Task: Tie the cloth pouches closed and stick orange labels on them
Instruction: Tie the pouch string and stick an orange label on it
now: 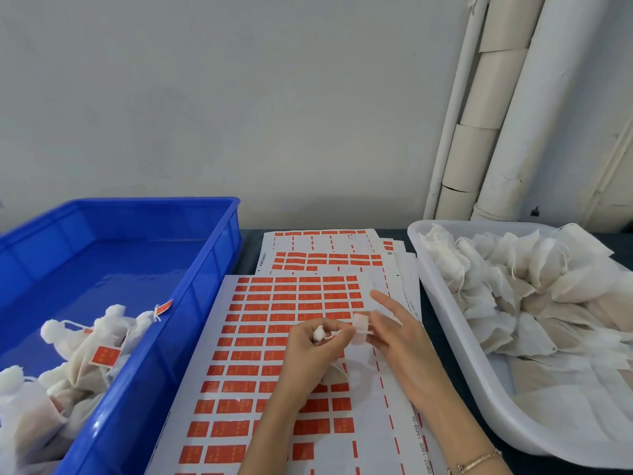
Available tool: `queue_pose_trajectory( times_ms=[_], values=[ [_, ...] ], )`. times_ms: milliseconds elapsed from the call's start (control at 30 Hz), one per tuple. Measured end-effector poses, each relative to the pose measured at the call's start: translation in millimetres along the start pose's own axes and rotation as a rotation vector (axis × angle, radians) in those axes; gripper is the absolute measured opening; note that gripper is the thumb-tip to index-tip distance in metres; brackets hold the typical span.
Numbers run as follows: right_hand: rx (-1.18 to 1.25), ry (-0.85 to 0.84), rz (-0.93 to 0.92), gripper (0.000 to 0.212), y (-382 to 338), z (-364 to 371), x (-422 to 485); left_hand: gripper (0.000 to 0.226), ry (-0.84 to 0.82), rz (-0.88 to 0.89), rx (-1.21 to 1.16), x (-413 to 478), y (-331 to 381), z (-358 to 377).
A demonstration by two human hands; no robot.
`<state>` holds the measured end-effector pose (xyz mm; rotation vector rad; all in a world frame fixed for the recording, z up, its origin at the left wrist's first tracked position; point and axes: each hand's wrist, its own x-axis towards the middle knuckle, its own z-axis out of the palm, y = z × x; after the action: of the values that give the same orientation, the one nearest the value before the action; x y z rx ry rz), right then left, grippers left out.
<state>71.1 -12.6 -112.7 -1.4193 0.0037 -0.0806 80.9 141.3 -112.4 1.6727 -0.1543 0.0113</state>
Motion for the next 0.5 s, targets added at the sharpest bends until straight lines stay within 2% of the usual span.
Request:
queue_pose_trajectory(
  times_ms=[67,100,200,267,367,500],
  values=[
    [0.178,0.000,0.033,0.044,-2.1,-2.0,2.3,0.012,0.025,-0.004,-0.006,-0.3,0.7,-0.1],
    [0.194,0.018,0.018,0.043,-4.0,-3.1,1.7,0.014,0.041,-0.007,-0.010,-0.4,0.8,-0.1],
    [-0.050,0.078,-0.059,0.029,-2.4,-3.8,-2.5,0.012,0.045,-0.003,0.005,0.2,1.7,0.6],
    [-0.143,0.086,-0.065,0.028,2.1,-1.4,-5.1,0.010,0.032,0.015,-0.002,0.3,1.8,0.0],
    [-0.181,0.096,-0.077,0.016,6.0,-1.2,-5.6,0.011,0.016,0.024,-0.001,0.1,2.1,-1.0],
    [-0.209,0.095,-0.064,0.012,7.9,-3.3,-5.4,0.010,0.014,0.016,0.006,0.9,1.5,-1.1]
  ],
)
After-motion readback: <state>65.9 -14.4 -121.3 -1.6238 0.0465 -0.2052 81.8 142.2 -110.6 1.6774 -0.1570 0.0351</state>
